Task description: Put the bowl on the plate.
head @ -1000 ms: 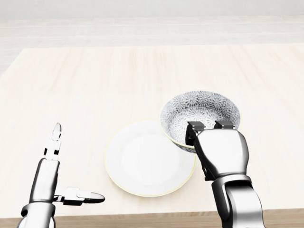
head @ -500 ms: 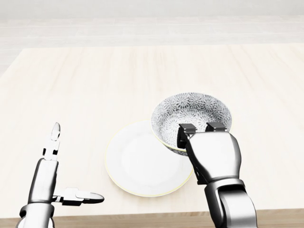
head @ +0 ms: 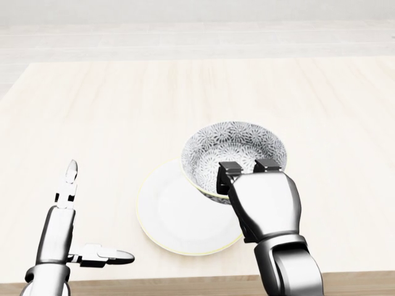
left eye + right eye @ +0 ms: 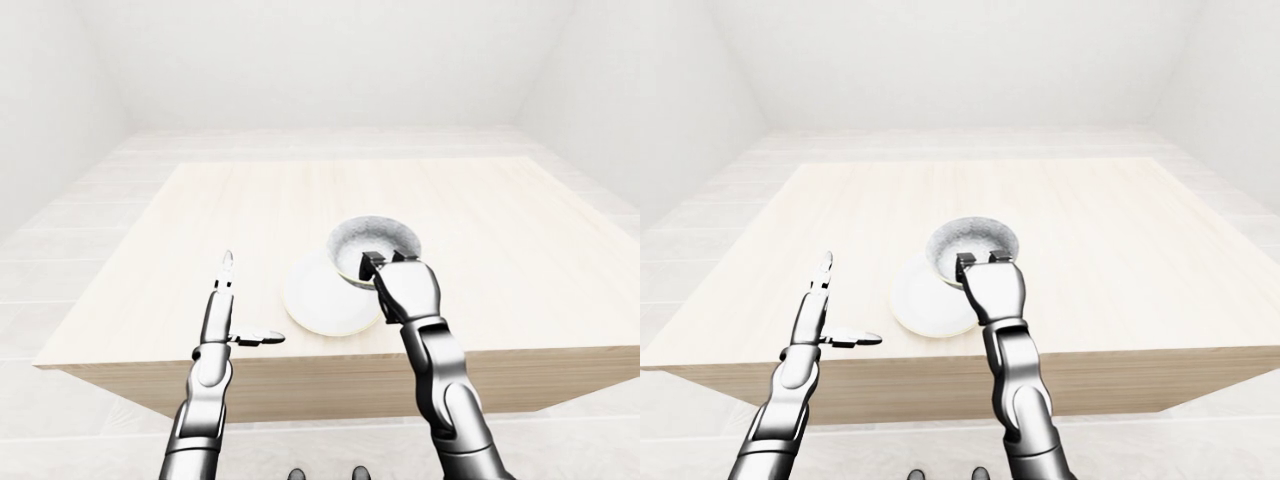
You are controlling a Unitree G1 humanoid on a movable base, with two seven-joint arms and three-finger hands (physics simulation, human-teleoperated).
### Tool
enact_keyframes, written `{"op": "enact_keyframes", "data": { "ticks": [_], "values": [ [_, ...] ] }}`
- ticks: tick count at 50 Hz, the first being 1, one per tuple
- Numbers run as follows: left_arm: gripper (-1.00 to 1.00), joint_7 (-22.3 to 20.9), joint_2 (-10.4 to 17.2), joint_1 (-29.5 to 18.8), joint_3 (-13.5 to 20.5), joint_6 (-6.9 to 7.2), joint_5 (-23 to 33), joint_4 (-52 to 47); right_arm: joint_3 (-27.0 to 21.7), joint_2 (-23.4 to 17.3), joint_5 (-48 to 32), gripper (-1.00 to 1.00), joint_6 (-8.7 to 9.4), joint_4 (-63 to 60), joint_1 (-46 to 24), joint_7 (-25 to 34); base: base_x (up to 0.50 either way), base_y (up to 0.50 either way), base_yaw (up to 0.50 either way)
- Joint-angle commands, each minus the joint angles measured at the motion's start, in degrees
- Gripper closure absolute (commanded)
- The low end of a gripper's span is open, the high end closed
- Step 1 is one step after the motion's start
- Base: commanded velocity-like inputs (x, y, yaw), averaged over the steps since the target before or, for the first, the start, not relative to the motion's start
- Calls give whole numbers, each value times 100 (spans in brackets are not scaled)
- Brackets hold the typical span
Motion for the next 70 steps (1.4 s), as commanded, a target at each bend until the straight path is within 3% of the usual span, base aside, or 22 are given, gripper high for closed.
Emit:
{"op": "enact_keyframes", "data": {
  "ticks": [1,43,70],
  "values": [
    [-100,4,6,-3,11,0,-15,29,137,84,71,71,0,-148,47,-145,0,0,0],
    [-100,-24,103,-13,151,0,-114,151,559,381,271,76,0,272,-179,-426,0,0,0],
    [-100,-11,91,40,130,0,-68,102,491,417,538,80,0,1086,-534,-771,0,0,0]
  ]
}}
